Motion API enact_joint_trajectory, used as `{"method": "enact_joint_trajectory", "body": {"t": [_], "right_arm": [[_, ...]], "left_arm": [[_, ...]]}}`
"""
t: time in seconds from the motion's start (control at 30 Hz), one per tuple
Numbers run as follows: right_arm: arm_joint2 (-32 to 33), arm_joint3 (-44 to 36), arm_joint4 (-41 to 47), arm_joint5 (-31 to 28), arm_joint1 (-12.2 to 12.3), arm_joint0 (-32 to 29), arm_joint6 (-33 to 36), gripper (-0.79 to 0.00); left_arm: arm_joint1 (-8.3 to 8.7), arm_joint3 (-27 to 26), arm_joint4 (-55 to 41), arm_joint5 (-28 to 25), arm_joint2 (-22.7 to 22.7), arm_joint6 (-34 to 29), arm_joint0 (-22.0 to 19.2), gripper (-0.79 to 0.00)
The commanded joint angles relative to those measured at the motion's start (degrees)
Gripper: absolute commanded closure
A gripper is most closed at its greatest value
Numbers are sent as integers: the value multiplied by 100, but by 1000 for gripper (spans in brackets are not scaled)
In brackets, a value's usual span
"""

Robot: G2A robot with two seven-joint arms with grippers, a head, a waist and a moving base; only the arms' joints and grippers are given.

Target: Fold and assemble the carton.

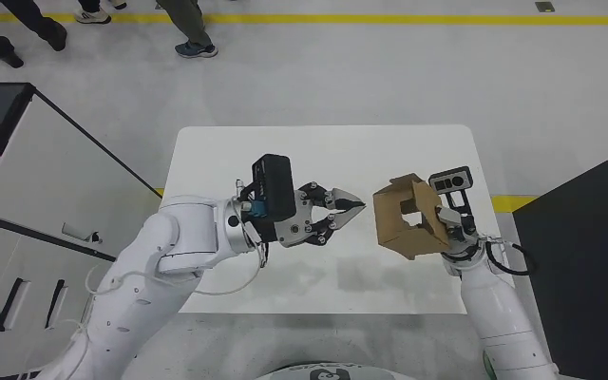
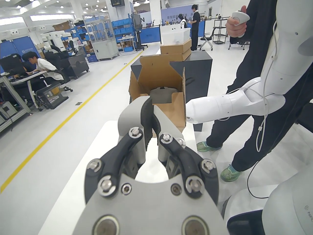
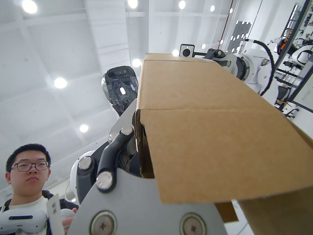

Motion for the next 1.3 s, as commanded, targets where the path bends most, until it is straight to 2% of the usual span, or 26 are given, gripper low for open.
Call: {"method": "enact_joint_trajectory", "body": {"t": [0.0, 0.57, 1.27], "right_arm": [[-8, 56, 0, 19, -4, 25, 30, 0], [-134, 243, -1029, -74, 10, 123, -7, 0], [-179, 123, -1608, -26, 61, 84, -167, 0]], "left_arm": [[-9, 12, 11, -53, 38, 19, -64, 0], [-163, 328, -53, -168, 720, -160, -782, 0], [-232, 388, -108, -152, 1069, -627, -982, 0]]}}
